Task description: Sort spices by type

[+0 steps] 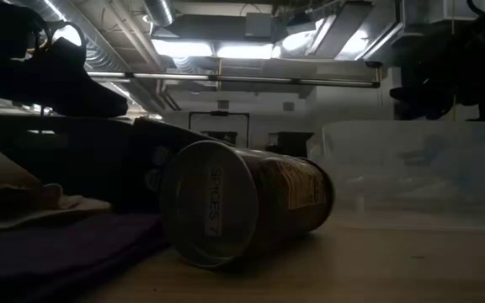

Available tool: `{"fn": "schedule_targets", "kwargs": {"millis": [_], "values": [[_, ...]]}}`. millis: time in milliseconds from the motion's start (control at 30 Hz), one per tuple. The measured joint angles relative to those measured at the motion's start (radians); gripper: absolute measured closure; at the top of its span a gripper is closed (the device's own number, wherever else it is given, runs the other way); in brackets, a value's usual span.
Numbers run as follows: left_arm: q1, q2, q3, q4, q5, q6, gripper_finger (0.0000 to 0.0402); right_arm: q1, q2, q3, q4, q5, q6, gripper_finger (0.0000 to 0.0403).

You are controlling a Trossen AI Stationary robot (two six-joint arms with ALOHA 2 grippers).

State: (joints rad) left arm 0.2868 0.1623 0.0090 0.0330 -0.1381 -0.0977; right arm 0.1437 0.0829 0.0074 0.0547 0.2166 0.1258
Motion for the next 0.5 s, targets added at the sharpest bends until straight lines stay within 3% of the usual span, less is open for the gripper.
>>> {"fn": "schedule_targets", "kwargs": {"millis": [500], "values": [[0.0, 0.0, 0.0, 0.0, 0.0, 0.0, 0.015, 0.0, 0.0, 0.0, 0.02, 0.031, 0.0, 0.007]]}}
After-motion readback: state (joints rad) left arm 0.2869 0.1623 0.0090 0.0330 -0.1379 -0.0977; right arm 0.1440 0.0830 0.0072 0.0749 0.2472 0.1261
